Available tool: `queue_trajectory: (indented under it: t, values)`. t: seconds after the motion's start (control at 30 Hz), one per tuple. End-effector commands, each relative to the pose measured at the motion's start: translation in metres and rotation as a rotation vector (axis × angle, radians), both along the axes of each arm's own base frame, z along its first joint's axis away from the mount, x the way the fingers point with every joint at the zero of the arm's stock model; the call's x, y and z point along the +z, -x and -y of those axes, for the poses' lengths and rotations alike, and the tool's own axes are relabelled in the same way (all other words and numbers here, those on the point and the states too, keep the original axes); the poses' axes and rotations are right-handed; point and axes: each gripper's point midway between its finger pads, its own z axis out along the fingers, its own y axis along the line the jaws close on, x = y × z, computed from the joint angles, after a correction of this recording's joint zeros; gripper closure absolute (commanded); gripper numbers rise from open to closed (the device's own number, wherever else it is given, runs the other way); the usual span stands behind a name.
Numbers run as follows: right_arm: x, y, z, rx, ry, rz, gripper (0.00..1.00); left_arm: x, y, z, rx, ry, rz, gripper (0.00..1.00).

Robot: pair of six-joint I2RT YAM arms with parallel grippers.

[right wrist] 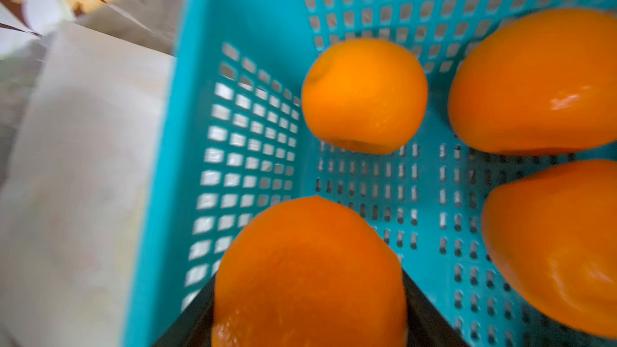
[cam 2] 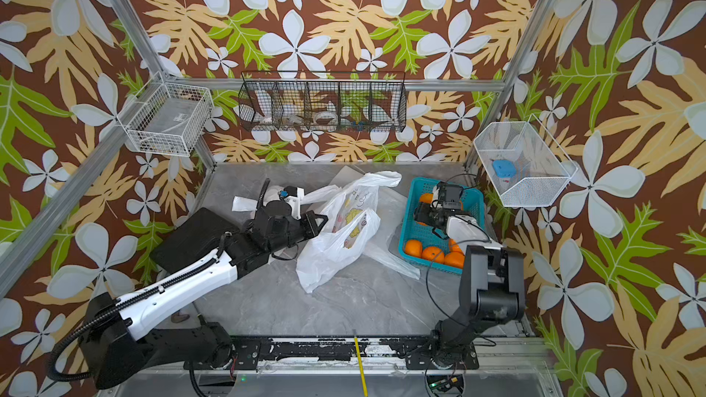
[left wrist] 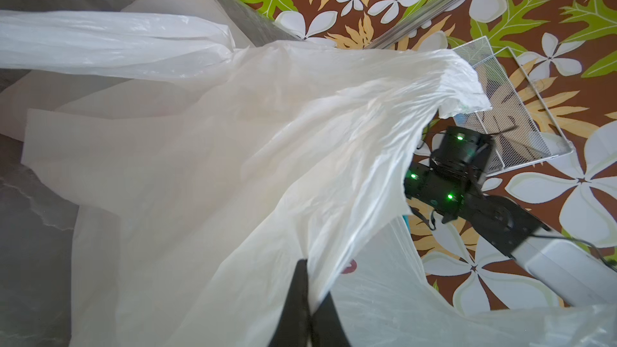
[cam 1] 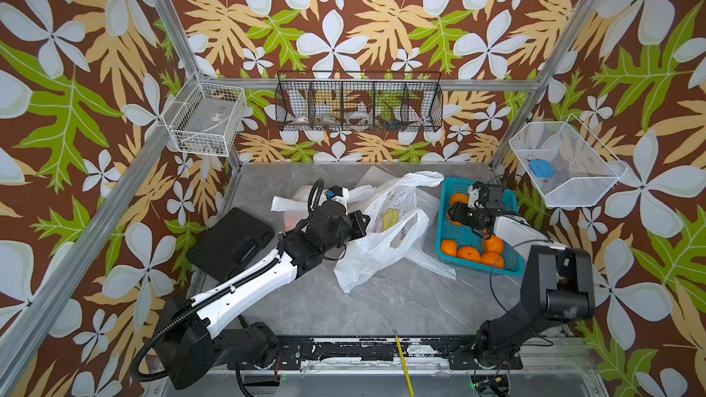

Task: Place the oranges into plastic bags & tie knots
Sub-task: Pick up the orange from the basket, then place the orange in the plastic bag.

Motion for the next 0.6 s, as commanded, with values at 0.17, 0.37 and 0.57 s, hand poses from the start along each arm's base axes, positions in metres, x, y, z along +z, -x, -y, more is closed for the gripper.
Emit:
queue_trajectory:
  t: [0.17,0.37,0.57]
  values:
    - [0.081,0.078,-0.096,0.304,-0.298,0.143,0.40,0.000,-0.005,0.007,-0.015,0.020,0.019,1.00]
    - [0.153,0.096,-0.135,0.387,-0.303,0.297,0.41,-0.005,-0.004,0.010,-0.041,0.002,0.023,1.00]
    - [0.185,0.092,-0.177,0.488,-0.360,0.363,0.41,-0.005,-0.002,0.016,-0.076,0.011,0.026,1.00]
